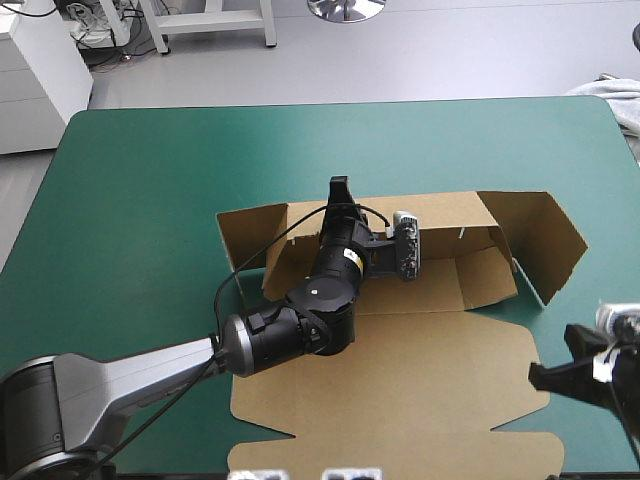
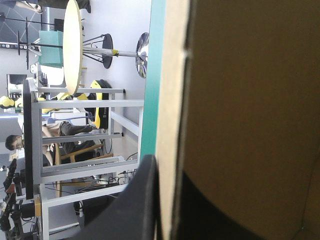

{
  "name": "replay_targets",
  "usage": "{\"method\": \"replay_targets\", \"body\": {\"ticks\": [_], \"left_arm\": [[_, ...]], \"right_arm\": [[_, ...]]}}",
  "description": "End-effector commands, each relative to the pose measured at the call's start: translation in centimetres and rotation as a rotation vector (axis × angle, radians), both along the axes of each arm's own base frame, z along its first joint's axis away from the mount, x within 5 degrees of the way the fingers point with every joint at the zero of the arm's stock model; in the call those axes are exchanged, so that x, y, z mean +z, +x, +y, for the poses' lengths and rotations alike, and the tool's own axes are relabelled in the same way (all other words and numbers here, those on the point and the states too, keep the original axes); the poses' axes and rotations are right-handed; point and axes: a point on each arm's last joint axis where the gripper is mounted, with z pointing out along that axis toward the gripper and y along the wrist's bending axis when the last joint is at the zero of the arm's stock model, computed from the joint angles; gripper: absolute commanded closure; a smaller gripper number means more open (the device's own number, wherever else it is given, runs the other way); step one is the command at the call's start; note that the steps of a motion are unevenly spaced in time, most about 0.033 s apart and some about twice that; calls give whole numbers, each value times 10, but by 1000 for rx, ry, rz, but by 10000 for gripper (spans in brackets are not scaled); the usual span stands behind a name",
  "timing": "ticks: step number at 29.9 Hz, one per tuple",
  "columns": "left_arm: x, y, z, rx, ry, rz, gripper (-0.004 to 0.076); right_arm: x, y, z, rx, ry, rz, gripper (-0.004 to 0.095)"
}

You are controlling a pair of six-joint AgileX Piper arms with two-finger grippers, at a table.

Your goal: Fold the box

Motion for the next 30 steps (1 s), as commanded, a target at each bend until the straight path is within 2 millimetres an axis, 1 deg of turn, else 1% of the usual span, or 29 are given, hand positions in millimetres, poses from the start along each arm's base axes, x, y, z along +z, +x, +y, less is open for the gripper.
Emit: {"method": "replay_targets", "body": {"ticks": [1, 2, 4, 5, 7, 9, 11, 12, 14, 15, 18, 21, 23, 25, 27, 30], "left_arm": [[30, -5, 6, -18, -69, -82, 734], [31, -5, 6, -20, -65, -90, 734], [31, -4, 6, -21, -60, -99, 734], [31, -4, 6, -22, -59, -101, 734], [31, -4, 6, -22, -59, -101, 734], [31, -4, 6, -22, -59, -101, 734], [31, -4, 7, -20, -59, -101, 734], [31, -4, 7, -17, -57, -101, 734], [31, -4, 7, -11, -55, -101, 734], [31, -4, 7, -11, -55, -101, 734], [31, -4, 7, -12, -54, -103, 734], [31, -4, 7, -16, -56, -103, 734], [31, -4, 7, -18, -57, -103, 734], [31, -4, 7, -18, -57, -103, 734], [31, -4, 7, -18, -57, -103, 734], [31, -4, 7, -14, -55, -103, 734]], "right_arm": [[41, 33, -3, -10, 15, -98, 927], [50, 41, -4, -10, 15, -108, 927], [66, 61, -5, 1, 21, -108, 927], [71, 70, -6, 5, 26, -106, 927], [82, 94, -8, 17, 23, -90, 927], [89, 119, -8, 44, 32, -72, 927], [91, 141, -8, 72, 50, -55, 927], [93, 155, -8, 93, 57, -45, 927], [97, 173, -8, 110, 79, -41, 927], [97, 187, -8, 123, 84, -34, 927], [97, 215, -10, 137, 88, -6, 927], [91, 243, -13, 142, 95, 28, 927], [85, 258, -14, 144, 98, 51, 927], [78, 271, -15, 149, 104, 85, 927], [64, 285, -17, 154, 112, 140, 927], [47, 300, -18, 156, 122, 200, 927]]}}
